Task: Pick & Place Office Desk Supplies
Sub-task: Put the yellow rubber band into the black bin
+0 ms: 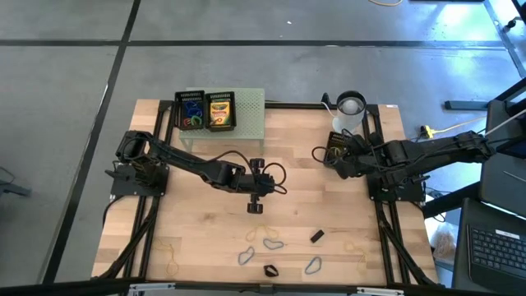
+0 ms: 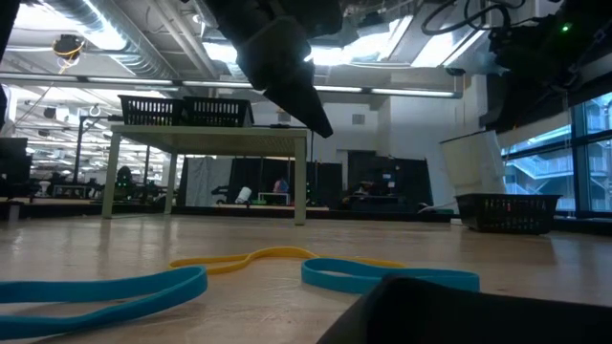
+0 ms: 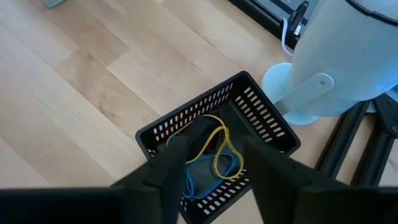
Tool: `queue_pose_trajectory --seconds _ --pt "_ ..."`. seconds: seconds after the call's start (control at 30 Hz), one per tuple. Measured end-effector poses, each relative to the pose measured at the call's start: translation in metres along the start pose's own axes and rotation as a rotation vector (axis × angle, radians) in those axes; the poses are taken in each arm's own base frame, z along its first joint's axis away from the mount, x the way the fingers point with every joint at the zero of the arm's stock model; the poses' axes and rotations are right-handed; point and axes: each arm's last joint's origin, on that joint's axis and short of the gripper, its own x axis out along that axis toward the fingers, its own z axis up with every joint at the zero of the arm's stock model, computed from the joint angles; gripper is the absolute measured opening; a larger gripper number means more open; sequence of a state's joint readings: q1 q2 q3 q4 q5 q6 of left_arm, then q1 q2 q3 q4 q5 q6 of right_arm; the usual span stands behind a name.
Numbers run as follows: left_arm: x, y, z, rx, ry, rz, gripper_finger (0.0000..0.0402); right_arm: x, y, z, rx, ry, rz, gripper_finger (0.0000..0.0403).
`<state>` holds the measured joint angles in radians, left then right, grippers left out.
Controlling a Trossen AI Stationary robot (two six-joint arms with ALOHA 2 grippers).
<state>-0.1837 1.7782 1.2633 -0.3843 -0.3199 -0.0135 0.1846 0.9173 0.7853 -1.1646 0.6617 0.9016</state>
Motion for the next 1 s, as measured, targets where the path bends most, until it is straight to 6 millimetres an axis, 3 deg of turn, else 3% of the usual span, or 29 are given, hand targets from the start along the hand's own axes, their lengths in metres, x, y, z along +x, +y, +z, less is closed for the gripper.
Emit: queue_pose_trajectory --seconds 0.2,0.37,0.67,0.83,1.0 --pt "0.0 0.0 0.003 -0.01 -0.027 0.0 0.0004 0.0 0.0 0.0 -0.002 0.002 -0.003 0.021" --pt "0.0 0.0 0.004 -0.012 -0.036 -0.001 0.0014 0.0 0.0 0.0 -0.003 0.001 -0.003 0.0227" --pt "-0.004 -0.012 0.003 0.102 -0.044 -0.019 0.0094 0.0 0.0 0.0 -0.025 0.001 -0.003 0.0228" --pt "-0.004 -0.013 0.002 -0.032 -0.03 -0.047 0.0134 0.0 0.001 -0.002 -0.024 0.059 0.045 0.0227" --pt "-0.006 -0.021 -0.008 -0.162 0.102 -0.269 0.0151 0.0 0.002 -0.003 -0.021 0.096 0.074 0.0221"
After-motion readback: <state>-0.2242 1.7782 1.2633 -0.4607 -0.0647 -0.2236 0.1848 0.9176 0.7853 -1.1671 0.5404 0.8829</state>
